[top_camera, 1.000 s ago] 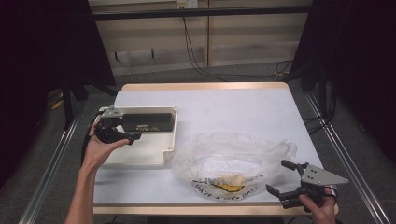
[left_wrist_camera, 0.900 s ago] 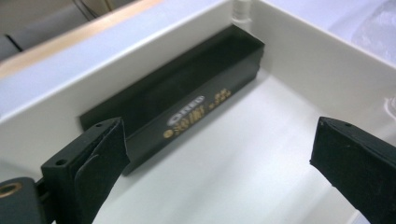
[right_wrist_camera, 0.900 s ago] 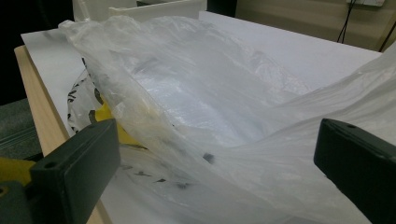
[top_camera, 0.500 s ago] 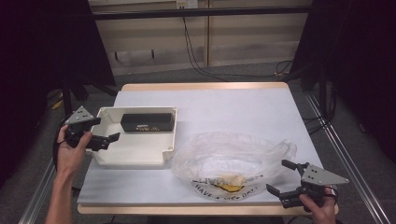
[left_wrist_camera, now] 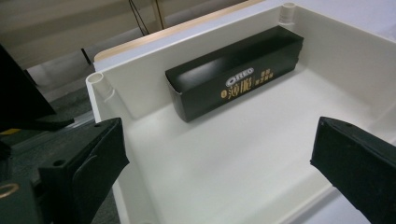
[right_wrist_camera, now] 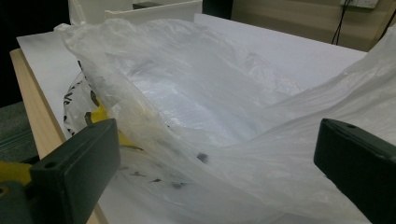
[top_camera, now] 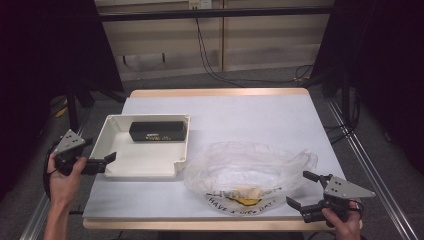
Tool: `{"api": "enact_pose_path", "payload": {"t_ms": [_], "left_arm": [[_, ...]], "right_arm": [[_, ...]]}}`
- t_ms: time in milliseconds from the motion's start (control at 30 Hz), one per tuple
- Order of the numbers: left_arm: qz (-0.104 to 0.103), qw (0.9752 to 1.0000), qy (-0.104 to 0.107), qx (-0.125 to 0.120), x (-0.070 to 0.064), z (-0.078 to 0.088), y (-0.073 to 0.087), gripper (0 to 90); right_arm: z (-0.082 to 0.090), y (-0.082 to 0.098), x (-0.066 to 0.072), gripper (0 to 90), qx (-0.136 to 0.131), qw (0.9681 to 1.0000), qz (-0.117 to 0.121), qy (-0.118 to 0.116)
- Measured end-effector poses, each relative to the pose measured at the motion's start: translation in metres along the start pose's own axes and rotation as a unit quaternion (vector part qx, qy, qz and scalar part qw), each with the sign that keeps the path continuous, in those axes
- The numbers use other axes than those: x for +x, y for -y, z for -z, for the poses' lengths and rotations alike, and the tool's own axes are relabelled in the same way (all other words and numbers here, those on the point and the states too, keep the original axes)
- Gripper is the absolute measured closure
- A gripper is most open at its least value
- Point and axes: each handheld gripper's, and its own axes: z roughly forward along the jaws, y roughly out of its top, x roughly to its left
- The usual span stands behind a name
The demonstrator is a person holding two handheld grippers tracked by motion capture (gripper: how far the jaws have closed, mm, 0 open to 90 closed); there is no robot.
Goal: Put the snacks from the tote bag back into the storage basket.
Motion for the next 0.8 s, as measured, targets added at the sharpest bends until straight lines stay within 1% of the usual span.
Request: {"api": "enact_pose_path", "payload": {"t_ms": [33, 100, 133, 167, 200, 233, 267, 300, 367, 400, 433, 467, 500, 567, 600, 633, 667, 700, 767, 800], "left_arm": [[0.007, 0.9999, 0.004, -0.006, -0.004, 0.002, 0.002, 3.0], [0.008, 0.9997, -0.008, -0.021, -0.014, 0.005, 0.006, 2.8], [0.008, 0.9996, -0.008, -0.027, -0.019, 0.007, 0.007, 2.7], [0.013, 0.9994, -0.009, -0.031, -0.023, 0.008, 0.008, 2.6], [0.017, 0.9991, -0.008, -0.039, -0.027, 0.008, 0.009, 2.5], [0.015, 0.9986, -0.008, -0.049, -0.032, 0.008, 0.010, 2.1], [0.019, 0.9982, -0.012, -0.056, -0.038, 0.008, 0.011, 2.2], [0.021, 0.9979, -0.007, -0.061, -0.042, 0.007, 0.012, 2.0], [0.020, 0.9977, -0.016, -0.063, -0.051, 0.005, 0.013, 2.0], [0.025, 0.9972, -0.019, -0.068, -0.056, 0.004, 0.014, 2.0], [0.027, 0.9966, -0.014, -0.076, -0.059, 0.003, 0.015, 2.0], [0.032, 0.9964, -0.008, -0.078, -0.063, 0.003, 0.016, 2.0], [0.033, 0.9963, -0.007, -0.079, -0.067, 0.002, 0.016, 2.0], [0.026, 0.9961, -0.009, -0.084, -0.076, 0.002, 0.016, 2.0], [0.036, 0.9953, 0.000, -0.090, -0.080, 0.001, 0.016, 1.8], [0.037, 0.9951, 0.002, -0.091, -0.083, 0.002, 0.016, 1.9], [0.034, 0.9953, 0.001, -0.090, -0.086, 0.002, 0.016, 1.8], [0.040, 0.9951, 0.003, -0.090, -0.090, 0.002, 0.016, 1.5], [0.047, 0.9940, 0.016, -0.098, -0.097, 0.000, 0.017, 1.6], [0.046, 0.9940, 0.016, -0.098, -0.100, 0.000, 0.017, 1.9]], "right_arm": [[0.000, 0.000, 0.000, 0.2, 0.000, 1.0000, -0.001, -0.001], [0.000, 0.000, 0.000, 0.2, -0.001, 1.0000, -0.002, -0.003], [0.000, 0.000, 0.000, 0.2, -0.001, 1.0000, -0.004, -0.003], [0.000, 0.000, 0.000, 0.2, -0.001, 1.0000, -0.003, -0.003], [0.000, 0.000, 0.000, 0.2, -0.001, 1.0000, -0.003, -0.003], [0.000, 0.000, 0.000, 0.2, -0.001, 1.0000, -0.003, -0.003], [0.000, 0.000, 0.000, 0.2, -0.002, 1.0000, -0.003, 0.001], [0.000, 0.000, 0.000, 0.2, -0.003, 1.0000, -0.003, 0.000], [0.001, 0.000, 0.000, 0.2, -0.004, 1.0000, -0.003, -0.002], [0.001, 0.000, -0.001, 0.2, -0.005, 1.0000, -0.003, 0.001], [0.001, 0.000, 0.000, 0.2, -0.005, 1.0000, -0.004, 0.003], [0.001, 0.000, 0.000, 0.2, -0.006, 1.0000, -0.004, 0.004], [0.001, 0.000, 0.000, 0.2, -0.006, 1.0000, -0.004, 0.004], [0.000, 0.000, -0.001, 0.3, -0.007, 1.0000, -0.004, 0.002], [0.001, 0.000, -0.001, 0.3, -0.005, 1.0000, -0.004, 0.001], [0.001, 0.000, -0.001, 0.3, -0.007, 1.0000, -0.004, 0.001], [0.001, 0.000, -0.001, 0.3, -0.008, 1.0000, -0.004, 0.004], [0.002, 0.000, -0.001, 0.3, -0.007, 1.0000, -0.006, 0.003], [0.002, 0.000, -0.002, 0.3, -0.006, 1.0000, -0.005, 0.000], [0.002, 0.000, -0.002, 0.3, -0.008, 0.9999, -0.004, 0.004]]}}
